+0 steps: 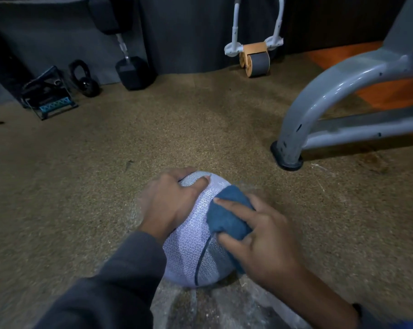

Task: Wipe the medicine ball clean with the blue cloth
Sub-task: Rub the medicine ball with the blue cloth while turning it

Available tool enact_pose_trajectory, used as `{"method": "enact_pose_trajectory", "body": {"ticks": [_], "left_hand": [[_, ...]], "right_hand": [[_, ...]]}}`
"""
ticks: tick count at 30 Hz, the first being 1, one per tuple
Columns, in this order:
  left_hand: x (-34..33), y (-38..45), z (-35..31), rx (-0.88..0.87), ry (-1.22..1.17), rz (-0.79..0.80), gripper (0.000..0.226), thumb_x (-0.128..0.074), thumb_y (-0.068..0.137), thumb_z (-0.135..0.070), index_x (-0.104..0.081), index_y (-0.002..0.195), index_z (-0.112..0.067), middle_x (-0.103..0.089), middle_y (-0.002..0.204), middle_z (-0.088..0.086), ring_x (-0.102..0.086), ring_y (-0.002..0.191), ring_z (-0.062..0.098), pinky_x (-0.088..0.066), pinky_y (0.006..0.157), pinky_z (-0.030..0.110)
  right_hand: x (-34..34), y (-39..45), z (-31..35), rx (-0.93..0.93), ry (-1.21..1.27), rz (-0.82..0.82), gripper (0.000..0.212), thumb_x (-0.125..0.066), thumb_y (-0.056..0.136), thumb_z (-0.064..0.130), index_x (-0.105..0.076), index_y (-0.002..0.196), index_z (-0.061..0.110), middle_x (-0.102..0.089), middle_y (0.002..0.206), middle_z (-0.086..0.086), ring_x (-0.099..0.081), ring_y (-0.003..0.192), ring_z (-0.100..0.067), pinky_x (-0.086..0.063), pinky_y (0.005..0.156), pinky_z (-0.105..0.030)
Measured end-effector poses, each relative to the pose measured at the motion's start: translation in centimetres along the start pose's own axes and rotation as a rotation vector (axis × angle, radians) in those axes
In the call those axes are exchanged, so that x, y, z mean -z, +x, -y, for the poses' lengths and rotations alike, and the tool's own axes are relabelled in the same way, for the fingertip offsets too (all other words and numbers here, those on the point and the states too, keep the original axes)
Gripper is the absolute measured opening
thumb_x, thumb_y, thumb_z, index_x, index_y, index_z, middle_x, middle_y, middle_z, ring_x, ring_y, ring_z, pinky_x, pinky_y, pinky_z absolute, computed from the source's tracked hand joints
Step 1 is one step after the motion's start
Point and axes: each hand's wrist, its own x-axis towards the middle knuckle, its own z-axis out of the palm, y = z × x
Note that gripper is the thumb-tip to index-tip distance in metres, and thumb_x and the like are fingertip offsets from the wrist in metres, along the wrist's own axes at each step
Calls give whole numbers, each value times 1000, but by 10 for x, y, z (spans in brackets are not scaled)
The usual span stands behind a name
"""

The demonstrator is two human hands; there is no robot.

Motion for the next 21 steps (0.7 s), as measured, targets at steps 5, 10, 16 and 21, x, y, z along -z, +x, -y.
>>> {"method": "enact_pose_trajectory", "body": {"ticks": [5,10,16,21], "left_hand": [[-3,2,2,-17,20,8,52,-55,82,-71,-62,127,-46,-58,137,-18,-55,124,15,-35,86,28],[-4,3,1,-20,5,10,55,-53,76,-73,-64,123,-47,-59,136,-19,-56,123,15,-42,101,34],[-3,2,3,-43,0,16,49,-56,81,-70,-63,124,-47,-58,138,-19,-55,125,15,-36,93,30],[-4,2,2,-19,-9,10,50,-56,80,-70,-63,123,-47,-59,137,-18,-58,121,16,-36,86,27]], "right_hand": [[4,21,-22,-122,58,-81,54,-57,66,55,-70,117,41,-67,109,10,-66,95,-14,-54,85,-37],[4,3,-3,-28,-3,10,58,-54,68,57,-68,121,41,-65,113,10,-65,98,-15,-53,86,-37],[5,15,-18,-100,-10,-64,56,-54,67,57,-69,119,41,-67,111,9,-66,97,-17,-54,85,-39],[5,5,-3,-11,-96,-20,57,-54,70,57,-67,122,39,-65,113,6,-64,99,-18,-53,86,-37]]}}
